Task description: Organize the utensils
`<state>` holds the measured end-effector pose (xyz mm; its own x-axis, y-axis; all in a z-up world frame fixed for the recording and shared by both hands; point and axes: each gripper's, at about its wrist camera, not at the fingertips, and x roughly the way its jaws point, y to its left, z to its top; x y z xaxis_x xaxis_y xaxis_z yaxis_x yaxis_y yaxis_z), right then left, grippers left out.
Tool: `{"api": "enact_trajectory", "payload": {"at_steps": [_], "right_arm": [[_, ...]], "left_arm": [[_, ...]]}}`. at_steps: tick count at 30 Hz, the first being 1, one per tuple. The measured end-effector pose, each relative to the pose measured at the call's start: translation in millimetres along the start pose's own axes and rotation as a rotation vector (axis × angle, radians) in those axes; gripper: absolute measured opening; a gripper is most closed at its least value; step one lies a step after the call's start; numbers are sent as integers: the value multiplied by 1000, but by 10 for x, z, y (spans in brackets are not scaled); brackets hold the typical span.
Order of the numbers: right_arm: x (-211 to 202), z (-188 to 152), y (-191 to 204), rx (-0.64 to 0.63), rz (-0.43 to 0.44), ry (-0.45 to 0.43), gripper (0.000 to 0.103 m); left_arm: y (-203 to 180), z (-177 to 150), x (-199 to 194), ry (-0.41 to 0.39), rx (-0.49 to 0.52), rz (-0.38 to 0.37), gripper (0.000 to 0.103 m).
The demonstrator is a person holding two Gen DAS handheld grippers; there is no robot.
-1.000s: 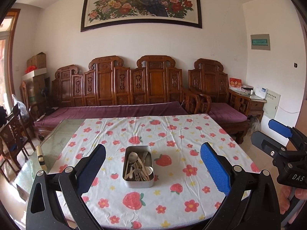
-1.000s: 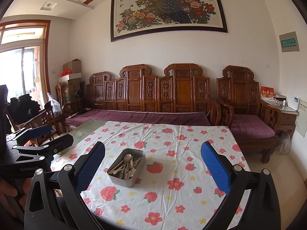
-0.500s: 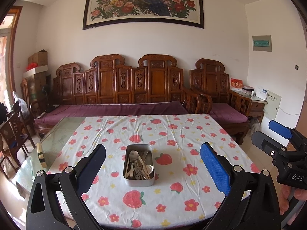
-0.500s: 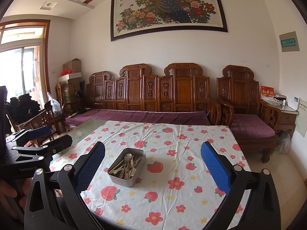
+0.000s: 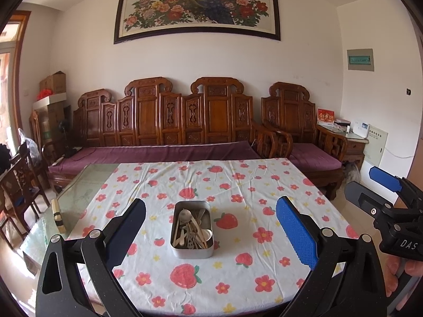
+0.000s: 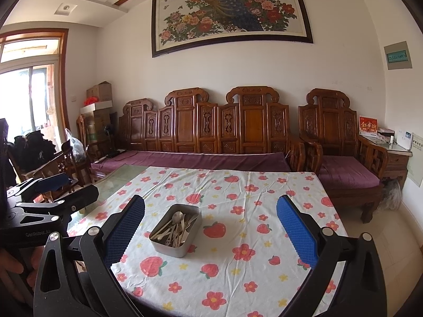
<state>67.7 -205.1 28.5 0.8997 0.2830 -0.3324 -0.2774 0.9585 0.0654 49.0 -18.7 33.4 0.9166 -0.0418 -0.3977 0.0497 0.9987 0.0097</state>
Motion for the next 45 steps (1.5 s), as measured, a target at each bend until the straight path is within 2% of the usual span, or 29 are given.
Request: {"api": "enact_trajectory", "payload": {"at_steps": [45], "right_arm": [[-25,-24,-27,17,-2,7,101]], "left_arm": [[-3,50,-64,-8,-7,-10,95]]}}
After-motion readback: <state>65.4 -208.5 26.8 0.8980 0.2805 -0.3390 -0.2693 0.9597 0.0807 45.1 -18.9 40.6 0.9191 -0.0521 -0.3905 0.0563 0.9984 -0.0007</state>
